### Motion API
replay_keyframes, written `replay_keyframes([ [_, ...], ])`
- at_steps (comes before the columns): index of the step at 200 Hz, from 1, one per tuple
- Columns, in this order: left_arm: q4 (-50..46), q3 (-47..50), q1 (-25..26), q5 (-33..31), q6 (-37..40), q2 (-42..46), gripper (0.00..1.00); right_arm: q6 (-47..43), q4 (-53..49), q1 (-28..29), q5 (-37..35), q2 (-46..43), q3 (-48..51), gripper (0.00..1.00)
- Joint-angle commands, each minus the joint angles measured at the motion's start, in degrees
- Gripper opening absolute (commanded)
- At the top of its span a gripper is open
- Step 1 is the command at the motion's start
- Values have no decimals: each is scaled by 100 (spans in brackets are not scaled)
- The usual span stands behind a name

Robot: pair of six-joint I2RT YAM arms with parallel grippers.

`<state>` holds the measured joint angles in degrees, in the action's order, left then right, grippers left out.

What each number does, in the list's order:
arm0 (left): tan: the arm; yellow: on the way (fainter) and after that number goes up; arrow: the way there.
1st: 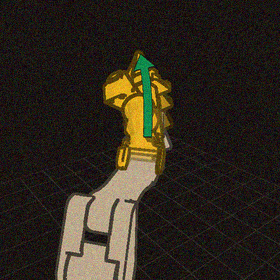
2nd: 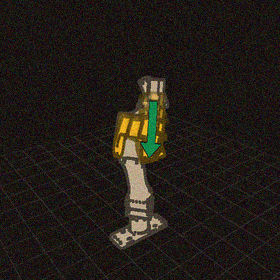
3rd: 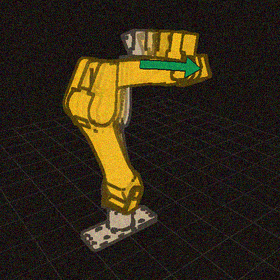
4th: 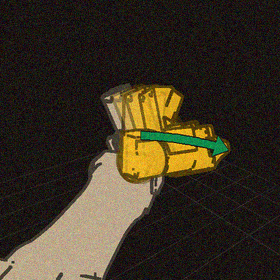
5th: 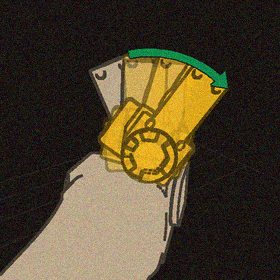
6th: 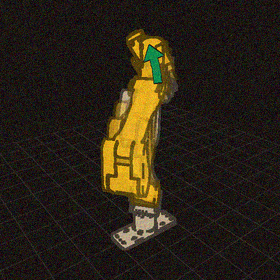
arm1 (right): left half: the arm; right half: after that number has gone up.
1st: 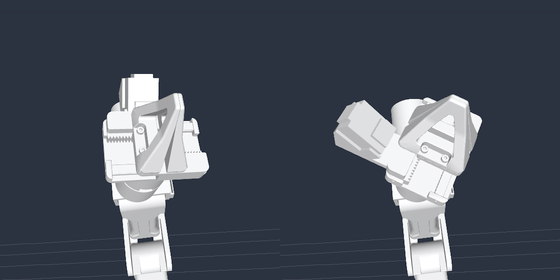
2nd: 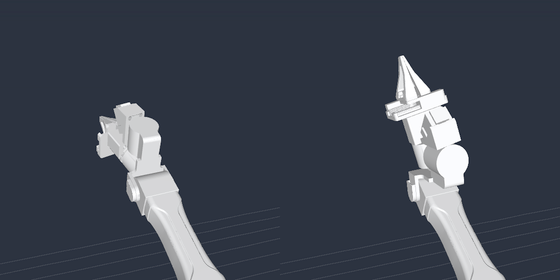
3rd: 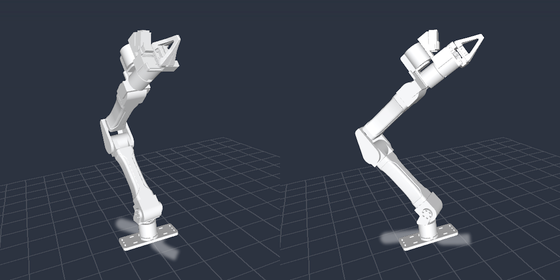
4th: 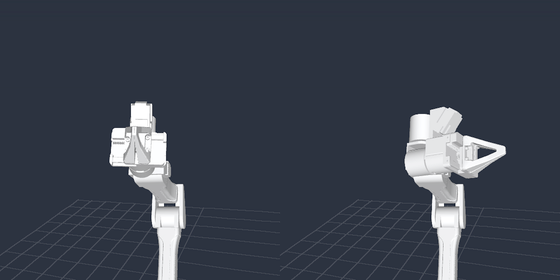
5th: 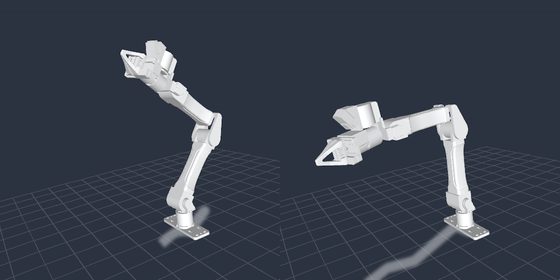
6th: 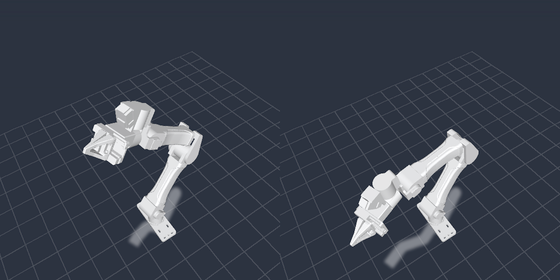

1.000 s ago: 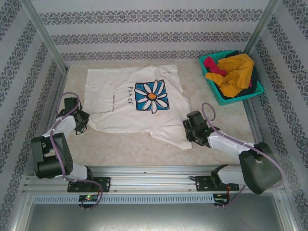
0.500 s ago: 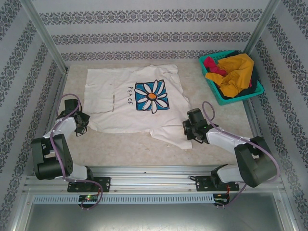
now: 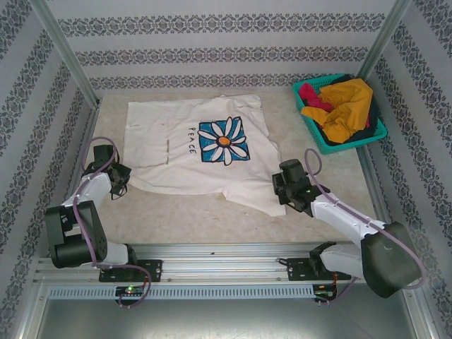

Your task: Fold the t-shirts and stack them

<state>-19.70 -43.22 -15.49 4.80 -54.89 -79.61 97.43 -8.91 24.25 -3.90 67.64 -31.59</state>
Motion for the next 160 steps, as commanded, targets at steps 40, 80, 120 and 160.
replay_keyframes([
  [40,-86,-712,-51,7,-328,-179,0,-462,316,-38,-475,419,-686,0],
  [80,-88,-1015,-51,166,-337,-485,0,-602,302,-85,-302,890,-883,8],
  [120,-145,-800,-51,80,-269,-308,0,-697,-275,219,-669,512,-550,49],
  [160,-126,-662,-51,21,-265,-215,0,-477,-655,483,-752,259,-129,43],
])
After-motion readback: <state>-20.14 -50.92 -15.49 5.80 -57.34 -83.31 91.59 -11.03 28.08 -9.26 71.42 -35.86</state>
